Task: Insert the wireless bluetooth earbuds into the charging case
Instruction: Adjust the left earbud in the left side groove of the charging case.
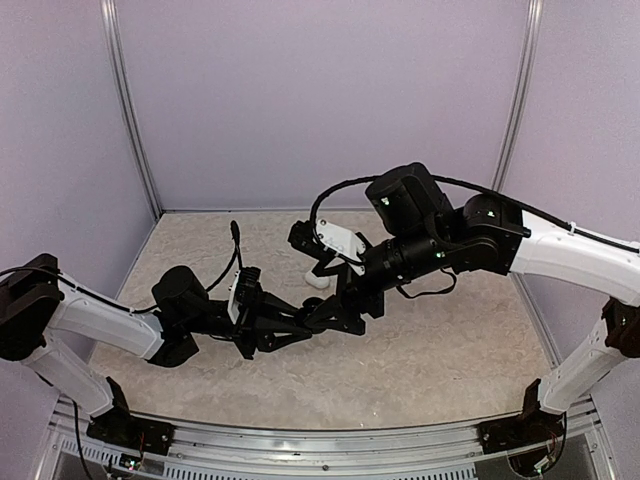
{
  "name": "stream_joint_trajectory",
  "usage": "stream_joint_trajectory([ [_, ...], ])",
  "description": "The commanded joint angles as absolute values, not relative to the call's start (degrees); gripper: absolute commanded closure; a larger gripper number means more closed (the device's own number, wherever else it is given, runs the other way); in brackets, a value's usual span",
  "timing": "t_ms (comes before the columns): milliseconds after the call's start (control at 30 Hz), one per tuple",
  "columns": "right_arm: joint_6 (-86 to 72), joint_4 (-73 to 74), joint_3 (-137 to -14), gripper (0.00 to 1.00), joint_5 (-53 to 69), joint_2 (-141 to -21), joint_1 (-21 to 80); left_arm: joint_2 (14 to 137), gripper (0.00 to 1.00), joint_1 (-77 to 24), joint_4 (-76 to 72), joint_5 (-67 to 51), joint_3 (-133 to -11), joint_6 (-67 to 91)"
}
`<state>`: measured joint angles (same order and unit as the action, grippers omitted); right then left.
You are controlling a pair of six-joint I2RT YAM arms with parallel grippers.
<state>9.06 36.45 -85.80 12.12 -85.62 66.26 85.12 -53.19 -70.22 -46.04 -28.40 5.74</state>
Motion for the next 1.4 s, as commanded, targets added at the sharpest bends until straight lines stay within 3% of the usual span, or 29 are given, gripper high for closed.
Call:
stream_joint_trajectory([
  [0,7.59,34.9,-87.38,0.06,11.47,-86.05,66.01,85.19,0.98,-53.53,-71.72,-46.22,-29.12,5.45],
  [1367,-4.38,30.58,-85.98,0.1,16.39,-87.37,59.94,79.0,1.0,-57.38,-68.63,-32.98,-25.57,-10.18],
])
